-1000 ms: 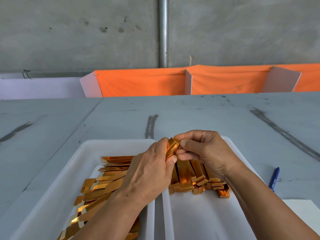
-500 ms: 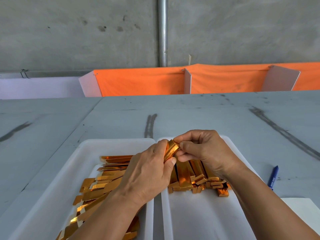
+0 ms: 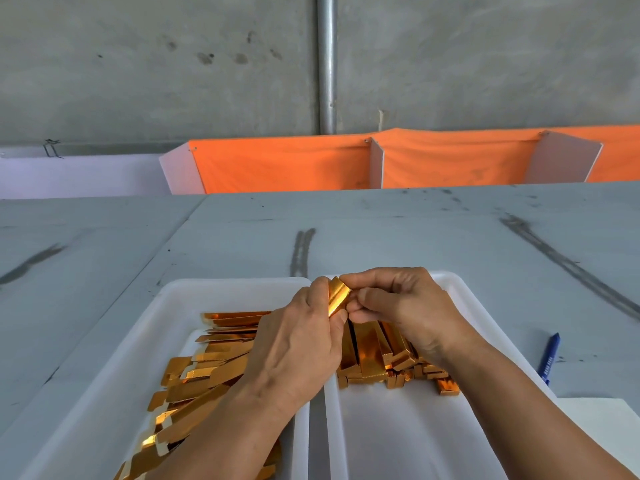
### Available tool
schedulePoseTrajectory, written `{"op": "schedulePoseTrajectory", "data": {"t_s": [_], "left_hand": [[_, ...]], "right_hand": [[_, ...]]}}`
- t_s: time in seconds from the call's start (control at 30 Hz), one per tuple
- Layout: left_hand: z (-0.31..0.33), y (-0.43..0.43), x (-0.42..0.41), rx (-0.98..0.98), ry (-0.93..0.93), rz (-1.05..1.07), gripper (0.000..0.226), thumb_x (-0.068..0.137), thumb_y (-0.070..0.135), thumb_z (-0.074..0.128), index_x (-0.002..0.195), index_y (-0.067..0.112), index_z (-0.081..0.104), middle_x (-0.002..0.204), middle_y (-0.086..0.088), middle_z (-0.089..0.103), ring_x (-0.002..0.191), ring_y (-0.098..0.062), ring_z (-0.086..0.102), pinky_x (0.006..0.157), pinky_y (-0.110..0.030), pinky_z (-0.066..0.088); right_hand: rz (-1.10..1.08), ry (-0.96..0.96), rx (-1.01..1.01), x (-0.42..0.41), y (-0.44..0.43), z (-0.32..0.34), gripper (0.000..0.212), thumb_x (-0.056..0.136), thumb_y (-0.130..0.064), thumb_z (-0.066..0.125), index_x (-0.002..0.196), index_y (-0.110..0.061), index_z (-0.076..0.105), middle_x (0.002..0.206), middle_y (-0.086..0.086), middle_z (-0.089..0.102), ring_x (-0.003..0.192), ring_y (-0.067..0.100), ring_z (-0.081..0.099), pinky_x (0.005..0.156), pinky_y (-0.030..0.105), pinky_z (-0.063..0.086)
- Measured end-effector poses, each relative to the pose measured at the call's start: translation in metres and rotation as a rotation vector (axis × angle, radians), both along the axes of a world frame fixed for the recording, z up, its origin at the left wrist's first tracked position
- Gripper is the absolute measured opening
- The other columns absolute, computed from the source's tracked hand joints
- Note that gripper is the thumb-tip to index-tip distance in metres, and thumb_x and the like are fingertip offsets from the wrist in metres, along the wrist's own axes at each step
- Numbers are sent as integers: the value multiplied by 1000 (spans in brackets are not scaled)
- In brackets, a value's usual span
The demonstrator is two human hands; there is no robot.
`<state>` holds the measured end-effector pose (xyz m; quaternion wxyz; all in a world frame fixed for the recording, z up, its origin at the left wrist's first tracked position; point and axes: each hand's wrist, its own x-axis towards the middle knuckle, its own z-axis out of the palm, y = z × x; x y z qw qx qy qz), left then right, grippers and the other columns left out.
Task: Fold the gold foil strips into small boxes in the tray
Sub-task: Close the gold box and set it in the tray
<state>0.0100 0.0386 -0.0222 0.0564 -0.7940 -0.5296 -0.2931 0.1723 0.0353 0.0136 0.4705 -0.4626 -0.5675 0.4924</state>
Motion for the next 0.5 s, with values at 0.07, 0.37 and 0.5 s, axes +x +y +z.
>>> {"op": "schedulePoseTrajectory", "data": {"t_s": [0.07, 0.37, 0.5], "left_hand": [[0, 1, 0, -2, 3, 33, 46, 97, 47, 36, 137, 25, 28, 110, 8, 59, 73, -4, 51, 58, -13, 32], [2, 0, 3, -21, 44, -24, 41, 98, 46, 37, 134, 28, 31, 104, 10, 58, 74, -7, 57, 61, -21, 46], [4, -1, 2, -17, 20, -63, 43, 98, 48, 36, 136, 30, 28, 108, 10, 58, 83, -8, 60, 69, -25, 52]], "right_hand": [[3, 11, -4, -3, 0, -1, 30, 93, 5, 58, 102, -16, 76, 87, 3, 78, 85, 15, 75, 76, 19, 57], [-144, -41, 14, -8, 3, -5, 8, 88, -16, 73, 87, -9, 75, 75, 5, 75, 66, 14, 71, 64, 20, 55], [-164, -89, -7, -5, 5, -5, 8, 88, -15, 74, 83, -9, 74, 71, 7, 74, 60, 13, 69, 60, 20, 56]]}}
